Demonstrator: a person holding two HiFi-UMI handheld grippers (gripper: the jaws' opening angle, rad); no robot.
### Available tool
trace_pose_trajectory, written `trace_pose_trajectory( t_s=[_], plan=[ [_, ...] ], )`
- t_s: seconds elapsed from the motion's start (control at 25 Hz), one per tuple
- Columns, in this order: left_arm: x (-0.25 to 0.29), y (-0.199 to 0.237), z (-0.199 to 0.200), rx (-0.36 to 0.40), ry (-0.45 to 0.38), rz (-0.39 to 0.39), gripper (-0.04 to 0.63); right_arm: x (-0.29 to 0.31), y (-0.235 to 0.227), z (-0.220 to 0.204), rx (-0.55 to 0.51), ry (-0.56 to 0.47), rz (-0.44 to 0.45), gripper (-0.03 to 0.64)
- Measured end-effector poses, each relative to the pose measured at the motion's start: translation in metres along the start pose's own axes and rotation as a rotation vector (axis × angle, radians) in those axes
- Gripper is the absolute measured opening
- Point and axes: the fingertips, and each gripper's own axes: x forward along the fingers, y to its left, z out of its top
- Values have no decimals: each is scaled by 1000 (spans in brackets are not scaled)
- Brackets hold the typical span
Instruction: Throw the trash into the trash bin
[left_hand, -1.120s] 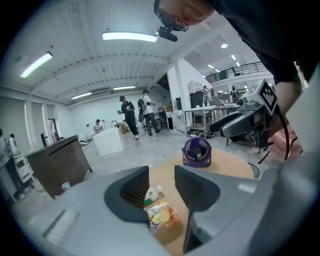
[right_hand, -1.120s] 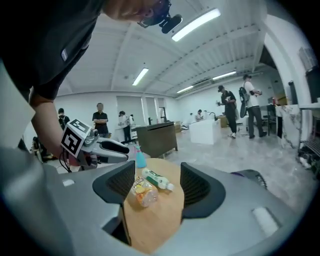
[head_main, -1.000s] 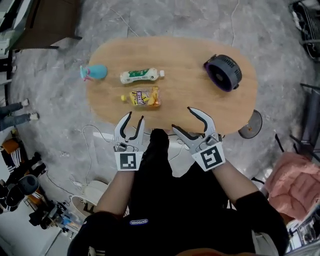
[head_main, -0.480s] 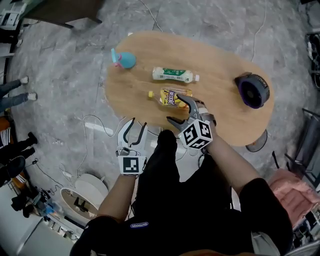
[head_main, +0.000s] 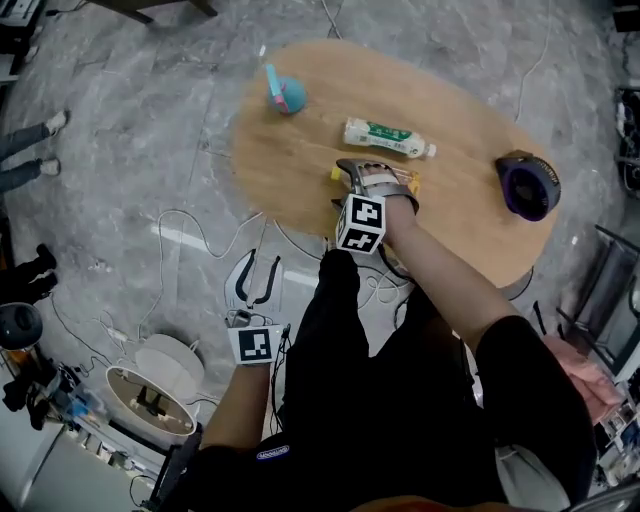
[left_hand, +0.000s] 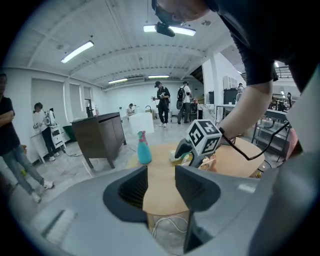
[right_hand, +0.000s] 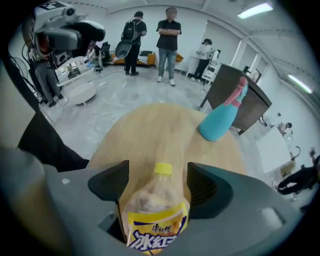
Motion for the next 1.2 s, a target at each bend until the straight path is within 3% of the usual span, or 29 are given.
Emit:
trace_pose_trajectory(
  t_s=[0.12, 0.2, 0.32, 0.44, 0.52, 0.6, 0.68, 0.84, 0.92, 1.04, 1.2],
  plan=[
    [-11, 11, 2, 151, -14, -28, 166, 19, 1, 3, -55, 113, 53, 384],
    [-20, 20, -5, 99, -7, -3, 166, 34, 5, 2, -74, 198, 93, 369],
    [-30, 30, -9, 162, 2, -11, 166, 53, 8, -6, -93, 314, 113, 347],
    [-38, 41, -19, 35, 13, 43, 166, 60, 3, -15, -124, 384, 76, 176],
    [-42, 47, -25, -58, 14, 84, 166, 61, 1, -16, -127, 388, 59, 175],
    [-43, 49, -27, -125, 16, 110, 166, 56, -2, -13, -111, 362, 44, 172],
    [-40, 45, -24, -127, 15, 104, 166, 44, -7, -9, -94, 313, 15, 171],
    [-29, 30, -10, -20, 12, 39, 166, -6, -14, -1, -29, 151, -77, 169],
    [-19, 19, -1, -27, 8, 27, 166, -44, -22, -4, 31, 62, -133, 168],
    [0, -7, 18, 91, 3, -54, 166, -100, -27, -24, 161, -56, -204, 167],
    [30, -60, 49, 120, -23, -145, 166, -168, -29, -69, 324, -177, -297, 164]
  ],
)
